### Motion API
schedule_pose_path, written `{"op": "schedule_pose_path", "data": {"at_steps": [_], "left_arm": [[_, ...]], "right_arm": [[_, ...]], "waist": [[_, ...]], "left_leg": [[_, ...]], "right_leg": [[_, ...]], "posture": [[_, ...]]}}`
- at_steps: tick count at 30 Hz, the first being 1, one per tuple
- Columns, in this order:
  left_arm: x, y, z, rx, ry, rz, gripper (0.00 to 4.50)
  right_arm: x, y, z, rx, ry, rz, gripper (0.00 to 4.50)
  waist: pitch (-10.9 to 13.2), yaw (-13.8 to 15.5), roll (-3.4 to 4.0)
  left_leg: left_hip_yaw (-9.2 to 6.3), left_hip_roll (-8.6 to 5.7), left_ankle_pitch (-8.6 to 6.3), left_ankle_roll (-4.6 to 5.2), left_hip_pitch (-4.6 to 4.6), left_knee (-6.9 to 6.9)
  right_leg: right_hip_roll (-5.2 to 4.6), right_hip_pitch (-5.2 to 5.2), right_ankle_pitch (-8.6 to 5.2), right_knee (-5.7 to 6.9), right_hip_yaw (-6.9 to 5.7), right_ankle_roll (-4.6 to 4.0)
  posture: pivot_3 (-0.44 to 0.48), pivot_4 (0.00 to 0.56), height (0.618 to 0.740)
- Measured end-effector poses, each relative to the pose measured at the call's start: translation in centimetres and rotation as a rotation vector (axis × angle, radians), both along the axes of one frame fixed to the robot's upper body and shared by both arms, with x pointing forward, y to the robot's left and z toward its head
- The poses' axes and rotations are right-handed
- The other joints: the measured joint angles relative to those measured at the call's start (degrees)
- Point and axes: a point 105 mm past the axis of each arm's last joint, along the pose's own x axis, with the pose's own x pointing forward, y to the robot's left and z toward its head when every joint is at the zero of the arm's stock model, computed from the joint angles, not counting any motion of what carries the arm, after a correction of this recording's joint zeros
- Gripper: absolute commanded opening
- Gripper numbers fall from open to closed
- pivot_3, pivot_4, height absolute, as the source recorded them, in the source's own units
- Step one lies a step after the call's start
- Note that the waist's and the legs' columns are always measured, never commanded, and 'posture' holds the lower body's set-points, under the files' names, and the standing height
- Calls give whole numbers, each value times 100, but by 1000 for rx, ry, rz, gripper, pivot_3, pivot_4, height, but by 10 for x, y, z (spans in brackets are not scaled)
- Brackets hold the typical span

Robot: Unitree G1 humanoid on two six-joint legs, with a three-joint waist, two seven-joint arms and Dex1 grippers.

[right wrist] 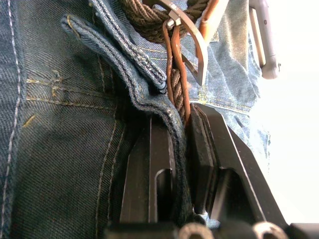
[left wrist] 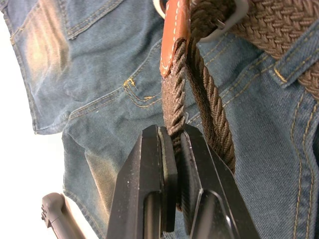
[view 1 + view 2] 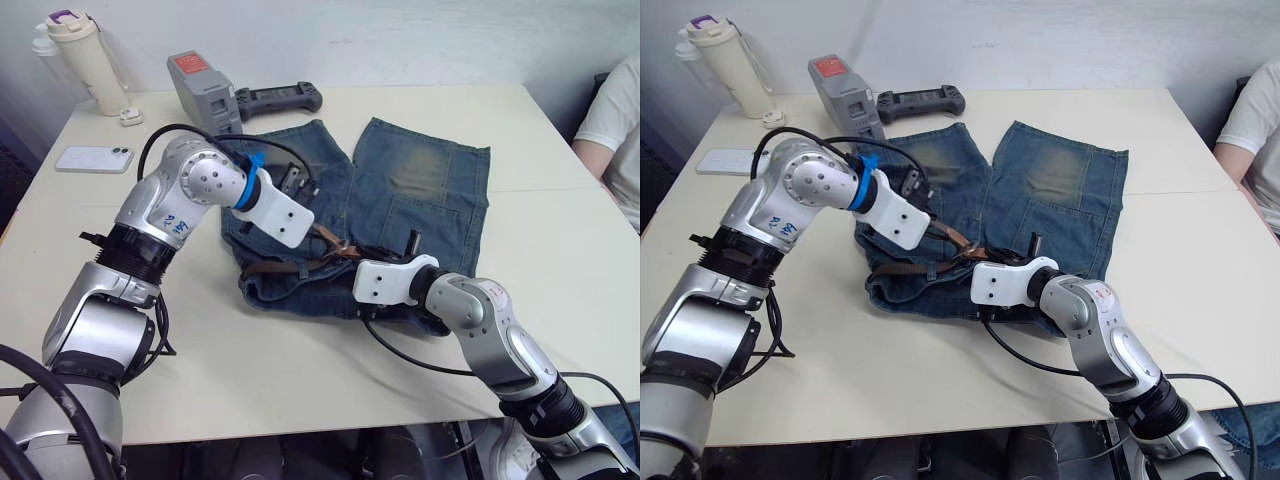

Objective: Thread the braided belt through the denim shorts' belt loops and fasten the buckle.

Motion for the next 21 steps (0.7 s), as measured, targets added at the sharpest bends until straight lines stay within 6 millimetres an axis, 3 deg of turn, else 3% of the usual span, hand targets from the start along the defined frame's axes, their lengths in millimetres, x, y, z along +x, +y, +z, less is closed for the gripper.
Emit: {"op": "schedule_pose_path", "data": {"at_steps": [21], "left_arm": [[1,-11,-7,15,-9,-4,0]], "right_arm": [[1,0,-1,2,11,-6,31]], "waist": [[0,0,0]], "left_leg": [[8,0,0,0,-14,8]], "right_leg": [[-6,-29,0,23,3,0]], "posture": [[0,150,650]]}}
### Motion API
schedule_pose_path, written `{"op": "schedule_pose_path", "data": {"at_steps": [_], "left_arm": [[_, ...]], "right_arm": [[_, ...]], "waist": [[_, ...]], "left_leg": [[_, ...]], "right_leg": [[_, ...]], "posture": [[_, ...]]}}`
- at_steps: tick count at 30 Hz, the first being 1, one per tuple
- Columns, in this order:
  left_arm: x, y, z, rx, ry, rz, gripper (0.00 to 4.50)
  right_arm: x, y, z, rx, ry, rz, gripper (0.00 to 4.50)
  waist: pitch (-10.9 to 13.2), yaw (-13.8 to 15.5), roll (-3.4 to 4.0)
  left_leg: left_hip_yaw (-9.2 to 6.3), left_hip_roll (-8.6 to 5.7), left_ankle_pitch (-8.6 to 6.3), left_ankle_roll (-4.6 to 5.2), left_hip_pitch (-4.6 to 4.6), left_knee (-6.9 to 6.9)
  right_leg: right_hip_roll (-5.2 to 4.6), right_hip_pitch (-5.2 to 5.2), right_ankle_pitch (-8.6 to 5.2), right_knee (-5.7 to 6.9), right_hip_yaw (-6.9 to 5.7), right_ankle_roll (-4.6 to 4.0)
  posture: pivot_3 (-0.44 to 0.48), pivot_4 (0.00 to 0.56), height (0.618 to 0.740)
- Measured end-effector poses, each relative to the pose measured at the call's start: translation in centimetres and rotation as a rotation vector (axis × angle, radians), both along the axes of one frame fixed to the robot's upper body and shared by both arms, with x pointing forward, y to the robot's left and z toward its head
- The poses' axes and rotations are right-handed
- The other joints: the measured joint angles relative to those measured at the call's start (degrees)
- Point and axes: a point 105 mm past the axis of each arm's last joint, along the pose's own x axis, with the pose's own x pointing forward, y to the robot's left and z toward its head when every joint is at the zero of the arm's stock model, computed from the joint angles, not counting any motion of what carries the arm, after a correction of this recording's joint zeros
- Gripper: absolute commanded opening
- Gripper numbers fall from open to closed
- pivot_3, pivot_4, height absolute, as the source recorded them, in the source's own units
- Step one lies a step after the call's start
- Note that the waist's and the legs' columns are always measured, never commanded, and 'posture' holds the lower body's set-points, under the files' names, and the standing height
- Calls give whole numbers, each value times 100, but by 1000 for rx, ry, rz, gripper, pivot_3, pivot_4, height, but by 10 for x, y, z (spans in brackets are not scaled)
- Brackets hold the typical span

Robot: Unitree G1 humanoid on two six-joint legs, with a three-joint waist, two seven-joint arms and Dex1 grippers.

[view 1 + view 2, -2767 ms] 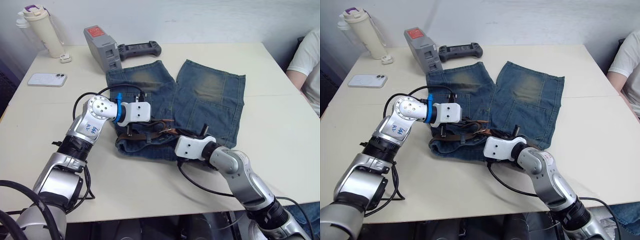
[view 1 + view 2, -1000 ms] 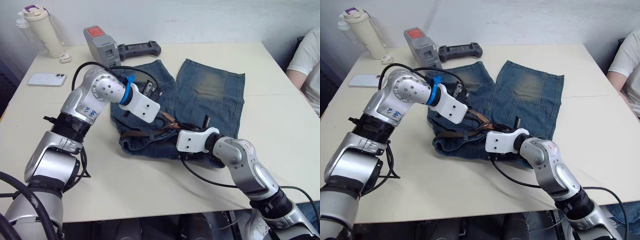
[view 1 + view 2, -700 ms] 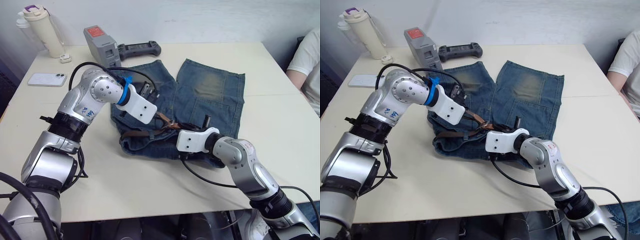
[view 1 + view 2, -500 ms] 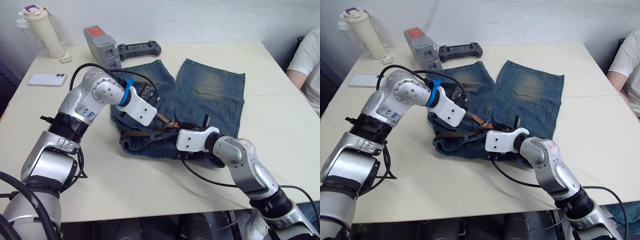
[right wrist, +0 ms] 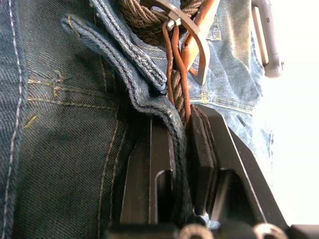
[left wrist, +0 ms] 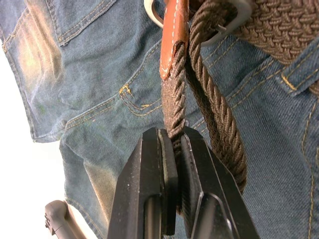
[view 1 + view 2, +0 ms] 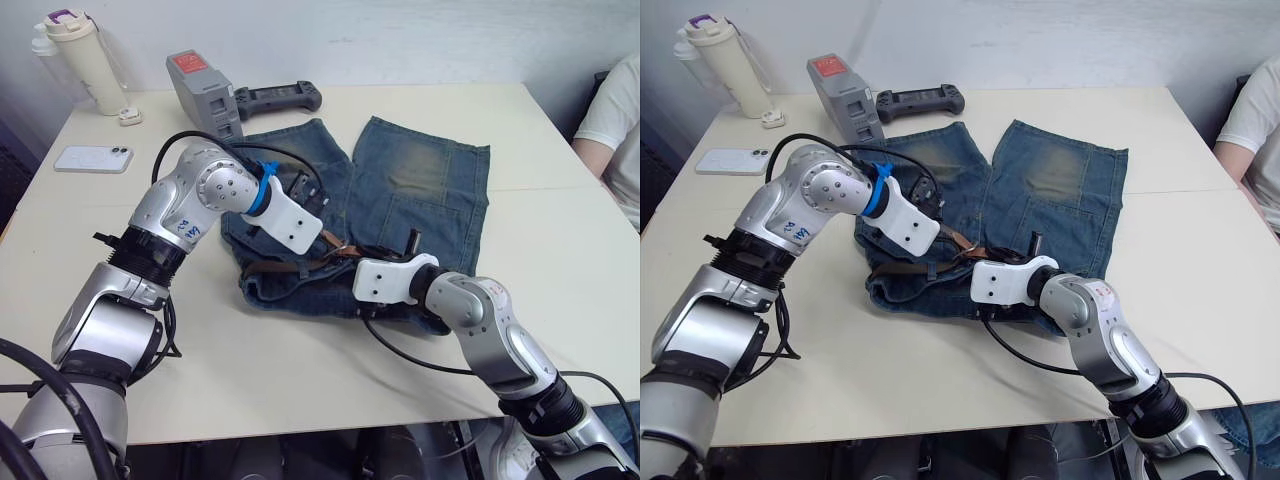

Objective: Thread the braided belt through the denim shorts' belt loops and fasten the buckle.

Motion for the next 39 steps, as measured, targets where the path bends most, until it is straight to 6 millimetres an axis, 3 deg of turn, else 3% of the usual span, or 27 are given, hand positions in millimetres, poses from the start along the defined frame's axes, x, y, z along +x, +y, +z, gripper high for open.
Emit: {"op": "schedule_pose_path", "data": {"at_steps": [24,39], "left_arm": [[-29,-3,-26,-56,258,128,0],[-40,-17,-37,-140,390,171,0]], "right_arm": [[0,0,-2,16,35,-5,31],[0,-6,2,88,99,-49,31]], "waist": [[-5,5,9],[-16,5,27]], "left_leg": [[-5,2,0,1,-18,23],[-7,2,-2,3,-23,27]], "right_leg": [[0,-9,0,11,1,-1],[1,-10,0,10,0,-1]], "posture": [[0,150,650],[0,150,650]]}}
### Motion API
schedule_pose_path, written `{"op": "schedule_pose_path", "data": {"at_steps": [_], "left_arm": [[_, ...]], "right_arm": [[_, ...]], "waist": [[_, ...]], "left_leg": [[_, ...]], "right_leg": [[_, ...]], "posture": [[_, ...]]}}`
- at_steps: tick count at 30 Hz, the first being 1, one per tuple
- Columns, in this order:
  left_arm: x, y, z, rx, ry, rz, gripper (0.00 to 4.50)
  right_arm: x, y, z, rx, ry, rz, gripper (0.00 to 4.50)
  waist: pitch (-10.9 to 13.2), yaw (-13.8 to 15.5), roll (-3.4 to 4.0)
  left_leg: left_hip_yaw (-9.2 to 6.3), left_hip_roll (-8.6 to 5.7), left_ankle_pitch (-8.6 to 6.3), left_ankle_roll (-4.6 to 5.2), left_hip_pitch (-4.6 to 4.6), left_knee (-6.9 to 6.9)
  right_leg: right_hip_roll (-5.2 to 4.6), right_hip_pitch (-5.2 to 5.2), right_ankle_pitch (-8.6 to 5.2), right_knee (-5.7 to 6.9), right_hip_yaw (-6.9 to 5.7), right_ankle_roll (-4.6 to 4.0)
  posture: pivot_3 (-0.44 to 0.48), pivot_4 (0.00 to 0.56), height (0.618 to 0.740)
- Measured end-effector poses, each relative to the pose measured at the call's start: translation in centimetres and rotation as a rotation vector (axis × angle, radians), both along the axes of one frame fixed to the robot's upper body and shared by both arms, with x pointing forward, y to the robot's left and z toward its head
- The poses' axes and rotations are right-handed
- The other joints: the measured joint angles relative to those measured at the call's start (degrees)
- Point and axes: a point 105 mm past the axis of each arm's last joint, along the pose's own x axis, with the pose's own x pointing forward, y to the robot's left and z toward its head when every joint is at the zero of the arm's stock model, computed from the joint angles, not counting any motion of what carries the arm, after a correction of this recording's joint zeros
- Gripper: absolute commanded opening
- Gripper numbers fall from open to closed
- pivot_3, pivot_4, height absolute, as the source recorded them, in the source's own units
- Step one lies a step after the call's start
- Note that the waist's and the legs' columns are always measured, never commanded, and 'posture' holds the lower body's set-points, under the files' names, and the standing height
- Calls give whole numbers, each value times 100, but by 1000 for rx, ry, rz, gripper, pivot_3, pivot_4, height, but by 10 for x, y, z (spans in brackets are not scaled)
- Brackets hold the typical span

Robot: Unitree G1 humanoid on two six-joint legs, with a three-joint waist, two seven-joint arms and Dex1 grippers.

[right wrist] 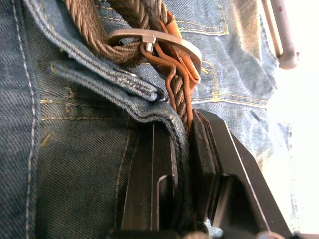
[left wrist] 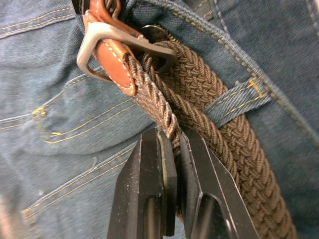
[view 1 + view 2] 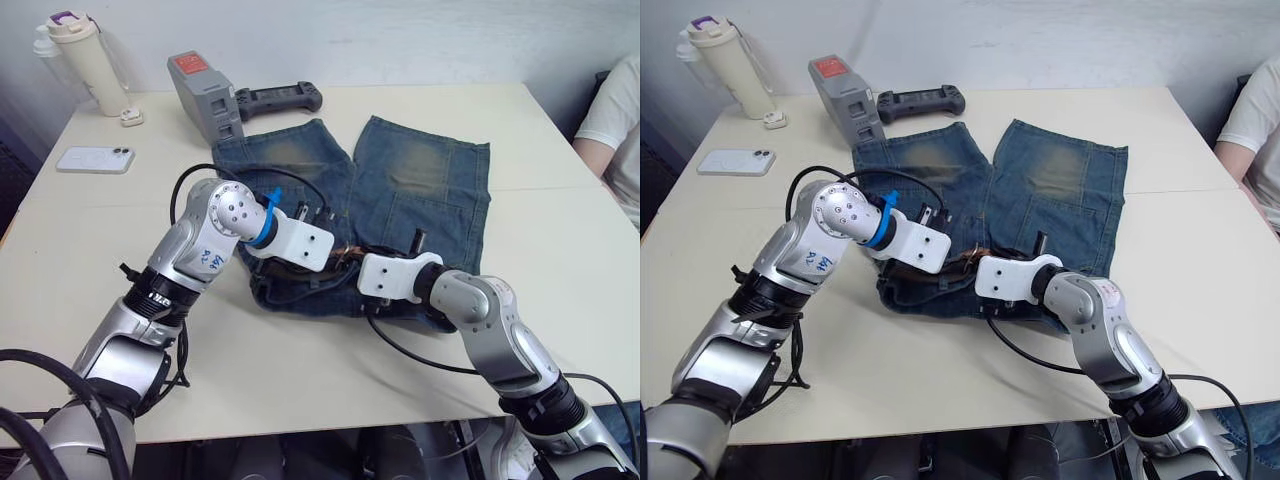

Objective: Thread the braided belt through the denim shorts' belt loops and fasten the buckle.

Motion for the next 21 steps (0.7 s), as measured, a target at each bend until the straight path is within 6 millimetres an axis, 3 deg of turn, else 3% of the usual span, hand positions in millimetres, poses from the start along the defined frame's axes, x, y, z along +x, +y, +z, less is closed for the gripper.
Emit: {"op": "schedule_pose_path", "data": {"at_steps": [12,21], "left_arm": [[-14,-5,-15,-91,103,54,0],[-1,-16,-16,-143,-40,-4,0]], "right_arm": [[-2,1,-2,40,42,-13,31],[-1,-5,-4,47,75,-41,31]], "waist": [[-6,-7,9],[-7,29,11]], "left_leg": [[0,0,0,0,1,0],[-1,-2,-1,2,-1,6]], "right_leg": [[0,0,0,-1,1,0],[-2,2,0,1,1,-1]], "posture": [[0,150,650],[0,150,650]]}}
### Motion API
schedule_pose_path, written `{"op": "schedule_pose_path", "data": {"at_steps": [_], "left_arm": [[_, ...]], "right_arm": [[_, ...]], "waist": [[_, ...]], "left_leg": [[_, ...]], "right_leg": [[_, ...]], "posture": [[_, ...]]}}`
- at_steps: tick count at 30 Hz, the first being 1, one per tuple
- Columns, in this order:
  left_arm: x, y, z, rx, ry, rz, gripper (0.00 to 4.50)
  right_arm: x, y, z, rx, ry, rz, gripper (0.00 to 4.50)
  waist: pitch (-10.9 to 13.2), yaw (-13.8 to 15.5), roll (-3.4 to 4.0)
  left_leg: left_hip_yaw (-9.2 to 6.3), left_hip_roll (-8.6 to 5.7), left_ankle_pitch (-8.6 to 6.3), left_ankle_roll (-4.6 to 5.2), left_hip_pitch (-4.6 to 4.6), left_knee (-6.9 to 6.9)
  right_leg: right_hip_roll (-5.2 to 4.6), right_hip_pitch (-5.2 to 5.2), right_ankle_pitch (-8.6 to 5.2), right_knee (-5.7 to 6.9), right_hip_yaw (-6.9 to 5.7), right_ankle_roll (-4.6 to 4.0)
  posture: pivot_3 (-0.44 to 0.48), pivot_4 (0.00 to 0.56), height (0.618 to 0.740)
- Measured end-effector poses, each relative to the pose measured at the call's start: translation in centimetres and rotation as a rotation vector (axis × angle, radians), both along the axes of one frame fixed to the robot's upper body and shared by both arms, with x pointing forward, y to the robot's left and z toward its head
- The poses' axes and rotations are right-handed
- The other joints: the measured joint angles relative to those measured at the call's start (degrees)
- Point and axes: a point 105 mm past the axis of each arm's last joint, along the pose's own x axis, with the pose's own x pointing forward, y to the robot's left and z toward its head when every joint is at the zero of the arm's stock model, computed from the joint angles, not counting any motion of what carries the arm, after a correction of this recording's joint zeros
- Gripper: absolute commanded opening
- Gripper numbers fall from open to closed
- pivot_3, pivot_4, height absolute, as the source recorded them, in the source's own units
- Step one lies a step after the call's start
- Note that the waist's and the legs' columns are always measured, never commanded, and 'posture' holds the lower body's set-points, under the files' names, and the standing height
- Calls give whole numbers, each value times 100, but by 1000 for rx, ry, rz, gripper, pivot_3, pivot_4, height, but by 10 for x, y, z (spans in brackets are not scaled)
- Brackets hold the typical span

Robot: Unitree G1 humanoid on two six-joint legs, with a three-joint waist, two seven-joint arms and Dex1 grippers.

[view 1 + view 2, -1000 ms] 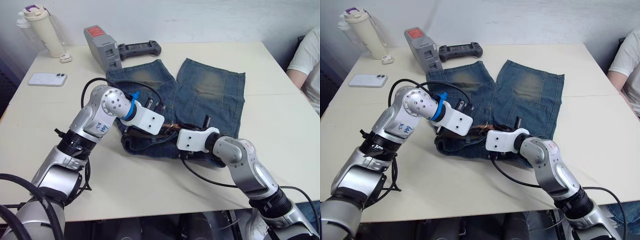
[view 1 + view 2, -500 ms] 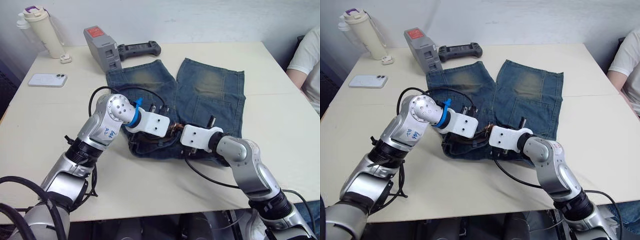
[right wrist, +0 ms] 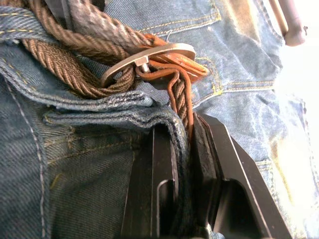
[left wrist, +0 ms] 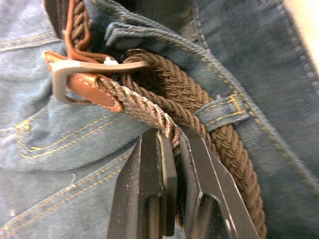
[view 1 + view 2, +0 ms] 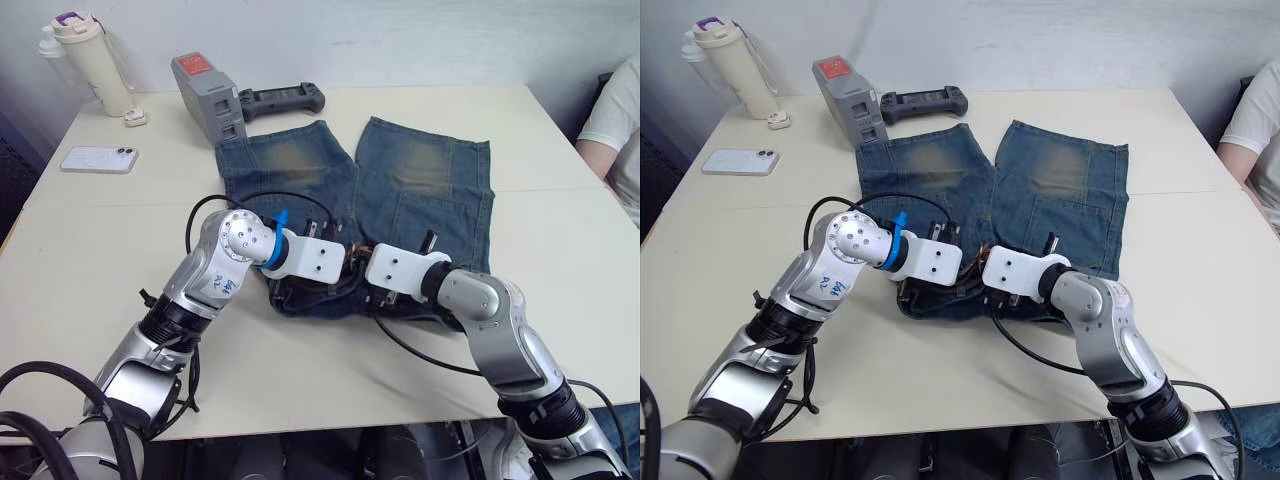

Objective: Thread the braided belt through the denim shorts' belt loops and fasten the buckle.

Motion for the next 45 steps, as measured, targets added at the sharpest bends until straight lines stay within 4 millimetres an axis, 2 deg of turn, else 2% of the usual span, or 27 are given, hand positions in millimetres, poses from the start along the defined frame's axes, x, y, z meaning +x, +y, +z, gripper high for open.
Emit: {"op": "schedule_pose_path", "data": {"at_steps": [8,16,19,29,31,32,39,41,45], "left_arm": [[10,2,5,27,-155,-101,0],[11,-4,3,-3,-115,-66,0],[9,-18,8,-65,-104,-57,0],[9,-17,7,-72,-76,-28,0],[8,-17,6,-72,-71,-27,0],[8,-18,6,-71,-70,-31,0],[1,-27,14,-112,-84,-66,0],[1,-28,15,-119,-84,-69,0],[-1,-31,13,-119,-77,-81,0]], "right_arm": [[-5,0,-3,4,32,2,31],[-5,-2,-6,7,54,-8,31],[-9,3,-6,14,59,15,31],[-10,3,-8,21,80,19,31],[-11,3,-8,37,93,17,1055],[-12,3,-8,61,116,20,1251],[-24,9,-11,82,219,92,4126],[-29,7,-11,84,254,107,4452],[-41,2,0,119,305,126,4452]], "waist": [[-3,-35,5],[-4,-26,4],[-4,-28,4],[-5,-37,6],[-6,-39,6],[-6,-40,6],[-5,-23,6],[-5,-21,6],[-5,-14,6]], "left_leg": [[2,1,0,0,0,-4],[2,0,0,0,0,-3],[1,0,0,0,0,-3],[3,2,0,0,2,-5],[3,2,0,0,2,-6],[3,2,0,0,2,-5],[2,1,0,0,0,-4],[1,1,-1,1,0,-4],[0,1,-1,1,0,-4]], "right_leg": [[0,-3,0,0,-1,0],[0,-2,0,0,-2,0],[0,-2,0,-1,-1,0],[1,-3,0,-1,-2,0],[1,-3,0,0,-2,0],[1,-3,0,-1,-2,0],[0,-2,0,-2,-2,0],[0,-2,0,-3,-2,0],[0,-1,0,-4,-2,0]], "posture": [[0,150,650],[0,150,650],[0,150,650],[0,150,650],[0,150,650],[0,150,650],[0,150,650],[0,150,650],[0,150,650]]}}
